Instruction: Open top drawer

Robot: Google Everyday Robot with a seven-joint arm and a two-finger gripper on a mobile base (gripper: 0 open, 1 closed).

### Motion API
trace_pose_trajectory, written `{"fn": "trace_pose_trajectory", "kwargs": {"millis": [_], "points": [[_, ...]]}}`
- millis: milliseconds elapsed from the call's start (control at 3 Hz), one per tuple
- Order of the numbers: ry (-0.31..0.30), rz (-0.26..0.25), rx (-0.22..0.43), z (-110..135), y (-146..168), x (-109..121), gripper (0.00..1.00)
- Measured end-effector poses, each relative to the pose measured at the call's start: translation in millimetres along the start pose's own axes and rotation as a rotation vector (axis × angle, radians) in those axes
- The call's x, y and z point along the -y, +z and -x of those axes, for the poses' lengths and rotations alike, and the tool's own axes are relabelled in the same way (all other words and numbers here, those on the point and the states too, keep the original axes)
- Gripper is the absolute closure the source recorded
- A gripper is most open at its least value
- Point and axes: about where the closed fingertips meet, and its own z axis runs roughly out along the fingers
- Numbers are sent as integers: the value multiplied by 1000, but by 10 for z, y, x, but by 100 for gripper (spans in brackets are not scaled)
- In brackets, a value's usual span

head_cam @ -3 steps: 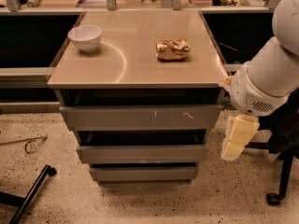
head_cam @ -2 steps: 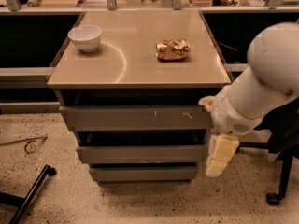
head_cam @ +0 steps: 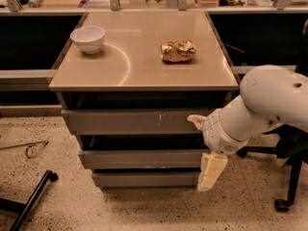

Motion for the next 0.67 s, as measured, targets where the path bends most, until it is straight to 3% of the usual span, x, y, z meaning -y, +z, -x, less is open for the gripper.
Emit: {"fn": "trace_pose_trajectory", "kwargs": {"millis": [333, 667], "points": [[6, 3, -4, 1, -13, -11, 0], [-13, -24, 29, -40, 130, 120, 0]]}}
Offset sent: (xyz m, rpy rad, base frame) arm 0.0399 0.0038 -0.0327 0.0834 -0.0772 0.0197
